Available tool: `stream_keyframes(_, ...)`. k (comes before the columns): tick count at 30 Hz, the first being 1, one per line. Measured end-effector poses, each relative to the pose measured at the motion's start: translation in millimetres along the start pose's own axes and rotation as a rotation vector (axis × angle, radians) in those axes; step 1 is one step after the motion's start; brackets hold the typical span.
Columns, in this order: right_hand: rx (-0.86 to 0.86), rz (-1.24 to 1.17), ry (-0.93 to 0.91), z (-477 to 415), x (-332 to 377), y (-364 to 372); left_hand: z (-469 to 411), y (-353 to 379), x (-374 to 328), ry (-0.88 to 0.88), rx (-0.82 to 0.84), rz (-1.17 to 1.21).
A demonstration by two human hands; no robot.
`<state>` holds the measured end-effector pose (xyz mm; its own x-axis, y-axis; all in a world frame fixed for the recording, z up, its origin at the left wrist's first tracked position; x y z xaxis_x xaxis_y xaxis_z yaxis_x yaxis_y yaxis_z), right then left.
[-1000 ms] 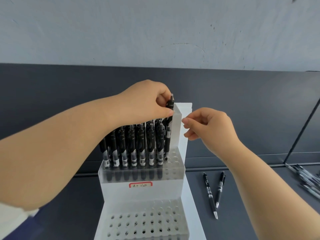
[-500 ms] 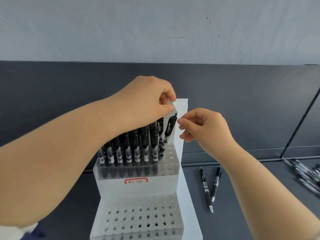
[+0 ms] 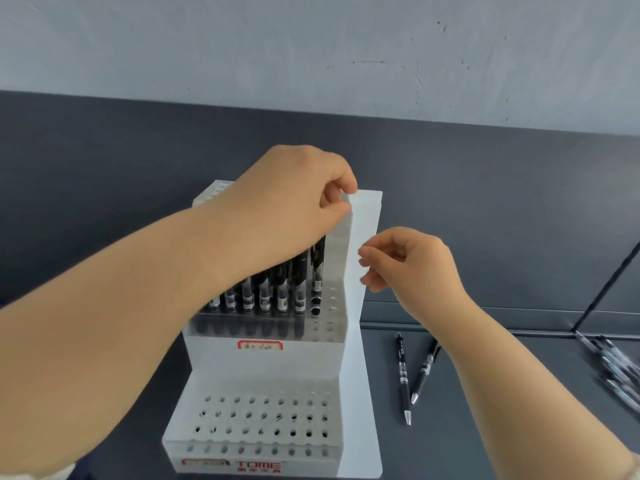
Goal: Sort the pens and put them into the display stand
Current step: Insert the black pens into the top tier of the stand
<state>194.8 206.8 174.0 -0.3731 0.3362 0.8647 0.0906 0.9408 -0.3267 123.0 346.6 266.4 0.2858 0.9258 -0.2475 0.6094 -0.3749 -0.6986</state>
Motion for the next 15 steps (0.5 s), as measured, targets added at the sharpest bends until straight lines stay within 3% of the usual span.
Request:
stream_keyframes(4, -0.023, 0.204, 0.113, -4, -55, -31, 16, 30, -35, 0.065, 0.039, 0.015)
stream_keyframes(10, 0.102, 0.530, 0.285, -5, -159, -56, 46, 120, -65, 0.102, 0.235, -0.126)
stream_keyframes(12, 0.138, 0.607, 0.310, -6, -187, -58, 58, 155, -71, 0.061, 0.315, -0.160)
stream_keyframes(15, 0.174, 0.604, 0.352, -7, -215, -56, 77, 208, -77, -0.137, 0.426, -0.092)
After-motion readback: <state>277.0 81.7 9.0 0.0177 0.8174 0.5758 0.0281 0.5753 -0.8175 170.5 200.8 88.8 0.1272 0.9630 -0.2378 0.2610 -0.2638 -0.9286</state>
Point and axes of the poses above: each hand's wrist, its own z-axis away from the middle knuckle, its own y-axis out of the palm, x = y × z, the point moved 5 cm from there along -z, towards the middle knuckle, and after that the axes turned 12 degrees about -x, right-handed, at the moved point
